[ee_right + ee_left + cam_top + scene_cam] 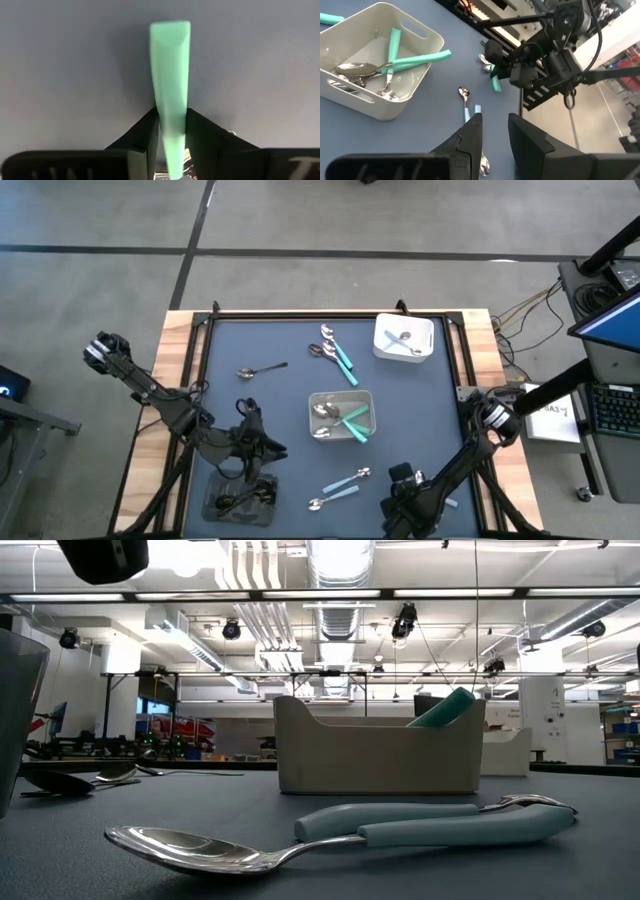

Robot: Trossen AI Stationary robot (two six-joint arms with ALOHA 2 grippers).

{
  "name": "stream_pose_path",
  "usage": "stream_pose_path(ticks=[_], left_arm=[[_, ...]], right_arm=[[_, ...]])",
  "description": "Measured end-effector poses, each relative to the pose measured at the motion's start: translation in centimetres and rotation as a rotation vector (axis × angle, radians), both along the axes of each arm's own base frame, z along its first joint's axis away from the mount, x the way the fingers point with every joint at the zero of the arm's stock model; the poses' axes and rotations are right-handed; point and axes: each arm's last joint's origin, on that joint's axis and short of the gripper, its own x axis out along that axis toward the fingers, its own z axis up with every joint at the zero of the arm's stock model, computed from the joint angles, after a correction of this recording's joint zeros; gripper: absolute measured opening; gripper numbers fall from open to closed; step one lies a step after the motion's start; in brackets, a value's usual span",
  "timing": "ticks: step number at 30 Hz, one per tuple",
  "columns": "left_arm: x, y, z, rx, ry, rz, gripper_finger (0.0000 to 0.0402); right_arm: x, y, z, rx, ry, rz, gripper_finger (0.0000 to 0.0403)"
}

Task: Sort silverware by color (type)
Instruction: Put the green spoon into the gray bin

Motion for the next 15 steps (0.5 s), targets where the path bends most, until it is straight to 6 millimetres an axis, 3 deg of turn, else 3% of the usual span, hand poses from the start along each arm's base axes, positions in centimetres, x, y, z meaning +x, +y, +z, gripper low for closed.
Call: stream_pose_path(ticks=[3,8,15], left_arm=[[0.1,0.0,0.1,-0.010,-0.013,0.006,0.0077],[0.1,-0.1,0.3,-0.022,-0.029,0.007,0.0077],[0.2,0.0,0.4,-0.018,-0.045,0.042,0.0077]], right_arm=[[-0.1,-0.1,0.7,0.013,-0.012,-0.006,0.0055],[-0.3,-0.4,2.1,0.031,-0.033,-0.020,0.0054],[-1.1,-2.0,6.7,0.038,-0.118,-0.068,0.0054]])
